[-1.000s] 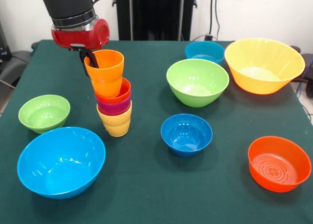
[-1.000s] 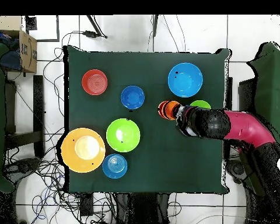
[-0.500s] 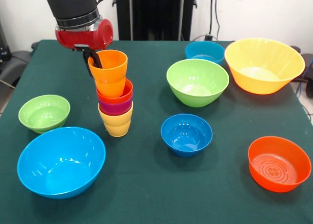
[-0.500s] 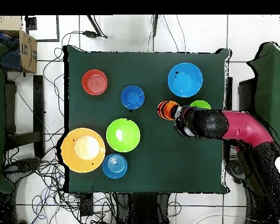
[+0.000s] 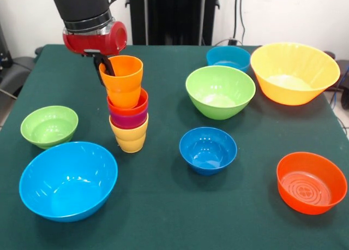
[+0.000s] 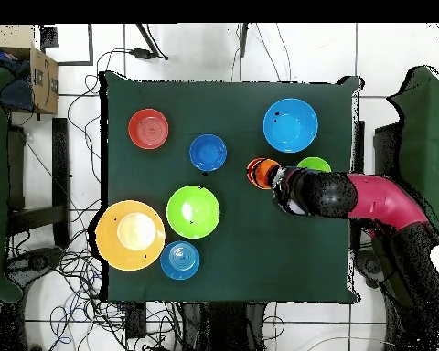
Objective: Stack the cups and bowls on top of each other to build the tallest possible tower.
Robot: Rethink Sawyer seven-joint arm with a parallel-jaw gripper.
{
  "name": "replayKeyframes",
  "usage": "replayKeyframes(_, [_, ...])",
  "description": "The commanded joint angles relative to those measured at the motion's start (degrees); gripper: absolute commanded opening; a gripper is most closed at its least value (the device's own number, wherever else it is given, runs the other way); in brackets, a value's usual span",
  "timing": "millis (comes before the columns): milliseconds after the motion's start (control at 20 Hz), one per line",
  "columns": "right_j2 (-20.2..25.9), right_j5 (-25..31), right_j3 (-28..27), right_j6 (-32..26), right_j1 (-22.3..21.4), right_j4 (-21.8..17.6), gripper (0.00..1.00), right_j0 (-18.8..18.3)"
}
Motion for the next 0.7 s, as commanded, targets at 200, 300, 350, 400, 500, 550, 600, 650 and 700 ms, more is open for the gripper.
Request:
replayKeyframes(200, [0.64,2.45,1.32,-10.89,1.12,-3.99,0.0,3.21])
replayKeyframes(300, [0.5,2.17,1.52,-10.41,0.89,-4.05,0.0,3.4])
replayKeyframes(350, [0.53,2.31,1.51,-10.48,0.77,-3.98,0.0,3.38])
replayKeyframes(400, [0.57,2.46,1.5,-10.56,0.65,-3.9,0.0,3.36])
replayKeyframes(500, [0.49,2.55,1.38,-10.5,0.65,-3.88,0.0,3.45])
replayKeyframes(550, [0.43,2.56,1.3,-10.43,0.66,-3.88,0.0,3.5])
replayKeyframes(600, [0.33,2.56,1.37,-10.3,0.62,-3.86,0.0,3.51])
replayKeyframes(650, [0.43,2.18,1.53,-10.43,0.53,-4.09,0.0,3.45])
replayKeyframes(700, [0.54,2.12,1.43,-10.75,0.57,-4.23,0.0,3.41])
